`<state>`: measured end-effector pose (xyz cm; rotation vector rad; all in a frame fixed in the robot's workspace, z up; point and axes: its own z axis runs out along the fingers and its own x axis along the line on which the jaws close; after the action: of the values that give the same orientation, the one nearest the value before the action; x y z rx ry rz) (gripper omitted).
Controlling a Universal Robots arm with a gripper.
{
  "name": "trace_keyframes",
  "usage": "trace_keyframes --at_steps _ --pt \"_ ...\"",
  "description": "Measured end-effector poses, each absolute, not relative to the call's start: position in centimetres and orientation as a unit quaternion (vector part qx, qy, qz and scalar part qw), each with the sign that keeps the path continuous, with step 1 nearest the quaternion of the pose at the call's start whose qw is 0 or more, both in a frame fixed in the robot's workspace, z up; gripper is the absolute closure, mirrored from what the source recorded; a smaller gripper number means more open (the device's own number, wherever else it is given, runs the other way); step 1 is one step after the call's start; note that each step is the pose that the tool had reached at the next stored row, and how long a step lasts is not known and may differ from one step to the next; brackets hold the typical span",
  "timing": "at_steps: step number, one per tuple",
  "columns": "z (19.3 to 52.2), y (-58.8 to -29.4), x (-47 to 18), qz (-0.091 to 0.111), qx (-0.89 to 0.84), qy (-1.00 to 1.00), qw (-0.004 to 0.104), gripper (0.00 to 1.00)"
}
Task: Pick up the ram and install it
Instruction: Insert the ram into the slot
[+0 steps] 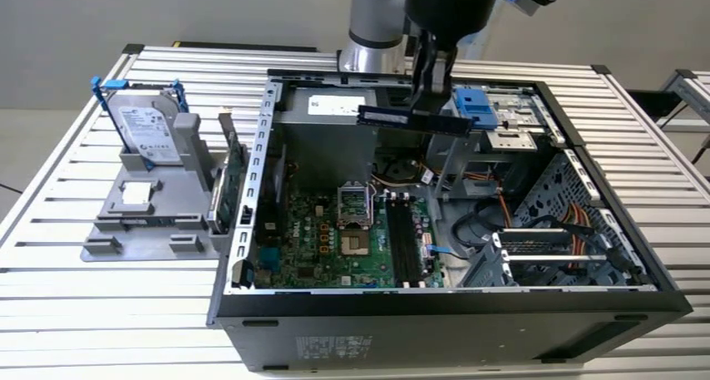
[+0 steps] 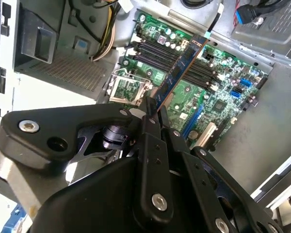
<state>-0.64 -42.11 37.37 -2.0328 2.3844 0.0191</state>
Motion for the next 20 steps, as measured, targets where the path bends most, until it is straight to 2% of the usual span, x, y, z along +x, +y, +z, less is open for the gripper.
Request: trace_keyframes --at_steps 20 --pt "37.37 -43.08 -0.23 0.006 -0.626 0.78 0.004 1.0"
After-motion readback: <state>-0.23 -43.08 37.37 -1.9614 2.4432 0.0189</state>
